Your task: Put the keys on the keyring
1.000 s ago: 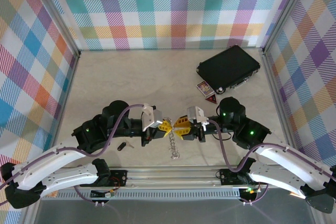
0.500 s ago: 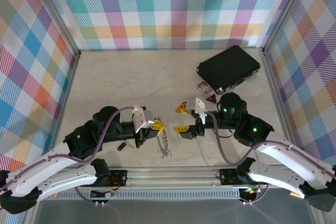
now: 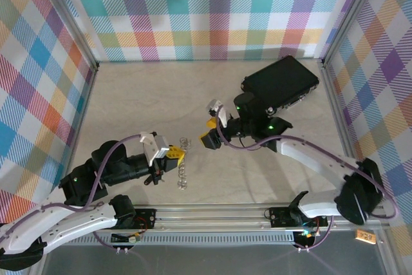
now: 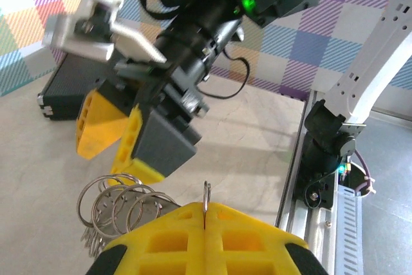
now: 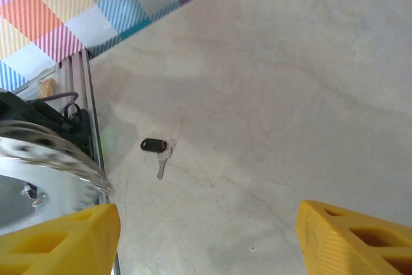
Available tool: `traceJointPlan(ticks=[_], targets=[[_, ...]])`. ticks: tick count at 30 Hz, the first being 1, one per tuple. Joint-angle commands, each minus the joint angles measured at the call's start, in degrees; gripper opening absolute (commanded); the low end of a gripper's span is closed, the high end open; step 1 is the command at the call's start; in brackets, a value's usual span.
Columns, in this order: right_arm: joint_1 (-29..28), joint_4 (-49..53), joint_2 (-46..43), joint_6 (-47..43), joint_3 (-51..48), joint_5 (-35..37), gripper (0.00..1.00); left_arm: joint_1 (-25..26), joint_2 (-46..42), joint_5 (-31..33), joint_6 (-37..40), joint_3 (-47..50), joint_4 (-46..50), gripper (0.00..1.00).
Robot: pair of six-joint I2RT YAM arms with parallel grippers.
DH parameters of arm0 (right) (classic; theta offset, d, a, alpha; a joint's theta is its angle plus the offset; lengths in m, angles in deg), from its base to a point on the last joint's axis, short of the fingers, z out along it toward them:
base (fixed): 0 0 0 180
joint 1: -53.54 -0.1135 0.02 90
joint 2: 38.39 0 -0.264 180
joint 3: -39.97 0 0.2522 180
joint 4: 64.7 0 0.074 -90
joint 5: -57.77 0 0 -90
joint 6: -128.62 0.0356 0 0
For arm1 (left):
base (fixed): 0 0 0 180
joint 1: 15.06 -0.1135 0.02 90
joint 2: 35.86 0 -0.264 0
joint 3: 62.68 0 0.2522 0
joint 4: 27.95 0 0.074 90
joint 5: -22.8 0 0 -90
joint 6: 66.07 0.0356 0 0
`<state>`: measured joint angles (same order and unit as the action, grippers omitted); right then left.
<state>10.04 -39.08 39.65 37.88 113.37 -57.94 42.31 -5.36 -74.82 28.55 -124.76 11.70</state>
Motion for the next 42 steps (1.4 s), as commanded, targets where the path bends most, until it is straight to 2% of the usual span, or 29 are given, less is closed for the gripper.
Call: traceJointPlan(ticks=[1, 6, 16, 32, 39, 42], targets=[[-0.2, -2.4, 6.0, 1.7, 2.5, -4.5, 0.7, 0.5, -3.1, 1.1, -2.4, 0.3, 1.2, 0.0], [-1.1, -3.3, 20.4, 2.0, 8.7, -12.6, 0.6, 0.5, -6.7, 0.0, -3.8, -1.4, 1.7, 0.0], [-8.7, -5.3, 37.7, 7.4, 19.7, -14.4, 0.57, 0.5, -7.7, -0.5, -3.3, -4.5, 4.1, 0.0], [-20.0, 5.7, 48.7, 7.7, 32.4, 4.8, 0.55, 0.5, -11.0, 0.4, -2.1, -4.2, 5.0, 0.0], [-22.5, 8.4, 51.9, 7.5, 36.1, 10.3, 0.51, 0.5, -12.8, -4.4, -2.0, -2.4, 2.4, 0.0], [-23.3, 9.9, 52.8, 7.1, 37.7, 12.4, 0.51, 0.5, -12.4, -4.4, -2.0, -2.5, 2.8, 0.0]])
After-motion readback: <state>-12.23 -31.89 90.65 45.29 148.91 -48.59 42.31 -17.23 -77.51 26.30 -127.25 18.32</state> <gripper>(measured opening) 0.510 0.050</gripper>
